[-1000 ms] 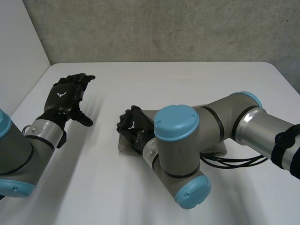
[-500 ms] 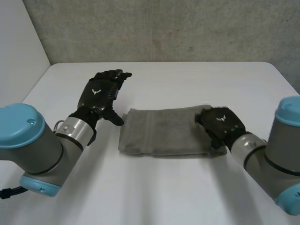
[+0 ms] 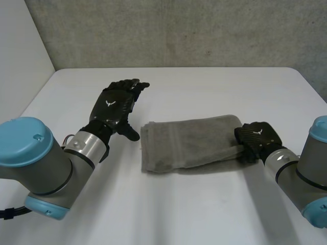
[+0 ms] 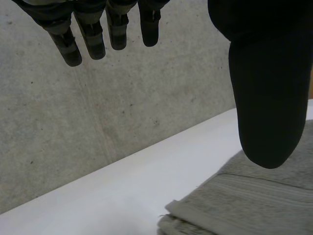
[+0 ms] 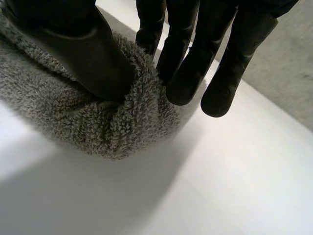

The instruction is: Fold the towel.

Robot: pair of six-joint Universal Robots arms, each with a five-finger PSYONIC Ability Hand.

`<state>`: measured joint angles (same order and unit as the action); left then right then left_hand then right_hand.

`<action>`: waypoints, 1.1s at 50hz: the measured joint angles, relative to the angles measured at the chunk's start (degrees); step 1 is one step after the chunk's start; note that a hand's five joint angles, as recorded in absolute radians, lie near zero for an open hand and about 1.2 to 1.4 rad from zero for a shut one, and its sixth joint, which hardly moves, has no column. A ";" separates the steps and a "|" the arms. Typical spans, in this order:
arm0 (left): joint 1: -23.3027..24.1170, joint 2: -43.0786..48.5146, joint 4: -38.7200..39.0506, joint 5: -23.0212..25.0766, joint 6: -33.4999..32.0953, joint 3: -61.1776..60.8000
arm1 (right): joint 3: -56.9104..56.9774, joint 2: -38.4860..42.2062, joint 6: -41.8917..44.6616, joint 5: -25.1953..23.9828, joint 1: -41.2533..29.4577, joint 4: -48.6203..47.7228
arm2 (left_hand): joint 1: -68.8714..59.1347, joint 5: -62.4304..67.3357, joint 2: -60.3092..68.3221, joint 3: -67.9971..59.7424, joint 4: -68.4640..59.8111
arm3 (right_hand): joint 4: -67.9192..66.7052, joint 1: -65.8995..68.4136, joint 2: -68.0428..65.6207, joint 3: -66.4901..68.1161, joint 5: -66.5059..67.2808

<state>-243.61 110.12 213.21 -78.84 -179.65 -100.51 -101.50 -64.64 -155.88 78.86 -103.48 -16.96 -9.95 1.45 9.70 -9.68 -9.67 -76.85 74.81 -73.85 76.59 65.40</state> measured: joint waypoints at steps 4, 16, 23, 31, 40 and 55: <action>-0.16 -0.91 -0.05 0.01 0.00 0.14 | 0.51 -1.45 8.20 2.54 -0.57 0.37 | 0.00 0.00 0.00 0.00 0.00 | 0.00 0.01 0.00 0.00 0.00; -1.17 -6.25 -0.12 0.03 0.40 2.15 | 13.08 0.47 35.25 5.99 -18.42 0.15 | 0.00 0.00 0.00 0.00 0.00 | -0.05 0.39 -0.77 0.11 0.90; -2.25 -7.38 -0.23 0.00 0.62 2.04 | 21.26 8.88 42.78 1.43 -31.29 1.20 | 0.00 0.02 0.00 0.00 0.00 | -0.06 1.08 -1.30 0.28 0.96; -2.51 -7.03 -0.12 0.00 0.56 0.27 | 22.53 14.46 44.76 -1.03 -35.33 2.91 | 0.00 0.00 0.00 0.00 0.00 | 9.44 -8.24 7.70 -10.17 -8.09; -2.38 -6.35 0.03 -0.01 0.53 0.77 | 17.65 5.49 29.32 4.07 -32.46 0.50 | 0.00 -0.02 0.00 0.00 0.00 | 58.55 -56.54 54.52 -57.23 -59.65; -1.36 -4.68 -1.01 -3.17 0.75 2.52 | 10.01 -7.93 -6.86 4.37 -20.72 4.94 | -0.03 0.04 0.00 -0.14 -0.13 | 60.24 -60.07 58.00 -61.10 -60.96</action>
<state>-244.96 105.44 212.21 -82.01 -178.89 -97.99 -91.48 -72.57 -162.74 83.23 -124.20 -12.02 -9.98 1.48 9.70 -9.82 -9.81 -16.60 14.74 -15.85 15.49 4.44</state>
